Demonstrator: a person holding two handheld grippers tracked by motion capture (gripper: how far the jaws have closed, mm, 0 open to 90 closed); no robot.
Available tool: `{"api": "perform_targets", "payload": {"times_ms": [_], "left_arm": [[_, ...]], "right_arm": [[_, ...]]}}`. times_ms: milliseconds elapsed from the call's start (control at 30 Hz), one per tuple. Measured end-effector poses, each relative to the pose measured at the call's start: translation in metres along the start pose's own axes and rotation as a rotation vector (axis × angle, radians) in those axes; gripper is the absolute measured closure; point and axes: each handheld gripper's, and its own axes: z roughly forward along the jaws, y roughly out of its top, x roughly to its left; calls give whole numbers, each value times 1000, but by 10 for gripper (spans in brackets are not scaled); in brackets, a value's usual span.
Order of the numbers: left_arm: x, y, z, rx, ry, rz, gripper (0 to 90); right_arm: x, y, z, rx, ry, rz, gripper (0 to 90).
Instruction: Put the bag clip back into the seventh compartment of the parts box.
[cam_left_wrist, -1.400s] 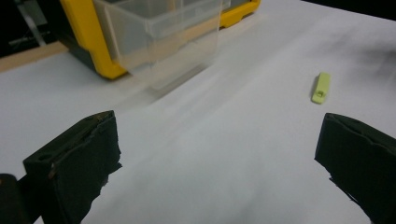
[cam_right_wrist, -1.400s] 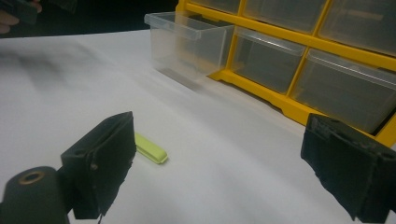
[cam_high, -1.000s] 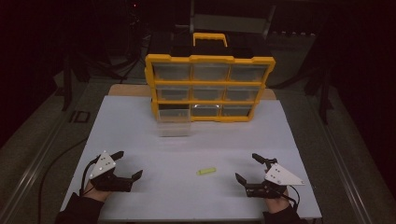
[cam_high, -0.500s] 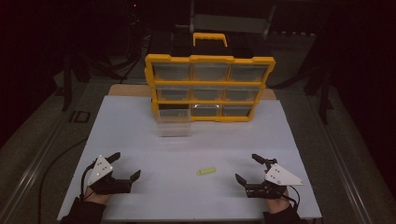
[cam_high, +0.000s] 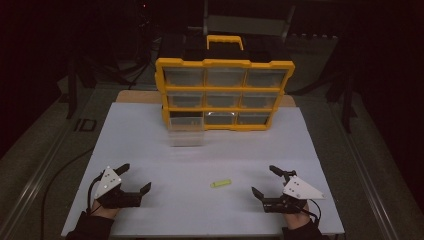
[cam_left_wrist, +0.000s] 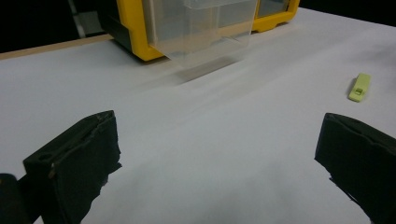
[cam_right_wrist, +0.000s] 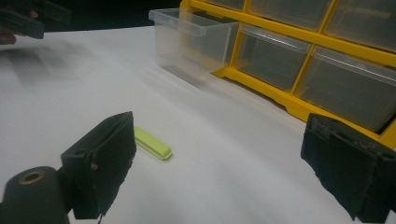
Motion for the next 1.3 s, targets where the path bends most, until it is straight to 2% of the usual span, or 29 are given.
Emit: {"api": "perform_targets", "payload": {"times_ms": [267, 533, 600, 767, 833, 933, 1033, 1200, 1233, 1267, 1300], "left_arm": [[-1, 1, -2, -14, 10, 7, 1], [-4, 4, -3, -40, 1, 22, 0], [-3, 4, -3, -44, -3, 15, 0], [-2, 4, -5, -56, -4, 3, 1], [-2, 4, -5, -57, -6, 4, 0], [-3, 5, -4, -57, -7, 7, 0], [-4, 5, -5, -59, -9, 13, 0], [-3, 6, -5, -66, -9, 8, 0], [-4, 6, -5, -66, -9, 12, 0], [-4, 6, -5, -66, -9, 12, 0], [-4, 6, -5, -67, -11, 10, 0]], "right_arm": [[1, 0, 1, 4, -1, -3, 102], [-1, 6, -3, 8, -23, 18, 102], [-1, 7, -4, 14, -27, 16, 101], [-1, 22, -10, 26, -40, 30, 101], [-2, 29, -11, 29, -57, 44, 101], [-4, 41, -13, 20, -85, 37, 101], [-9, 58, -9, 9, -71, 65, 100], [-12, 74, -2, 3, -35, 49, 100], [-12, 82, 3, 2, -31, 50, 101], [-12, 82, 3, 2, -31, 50, 101], [-13, 88, 9, 1, -14, 56, 101]]}}
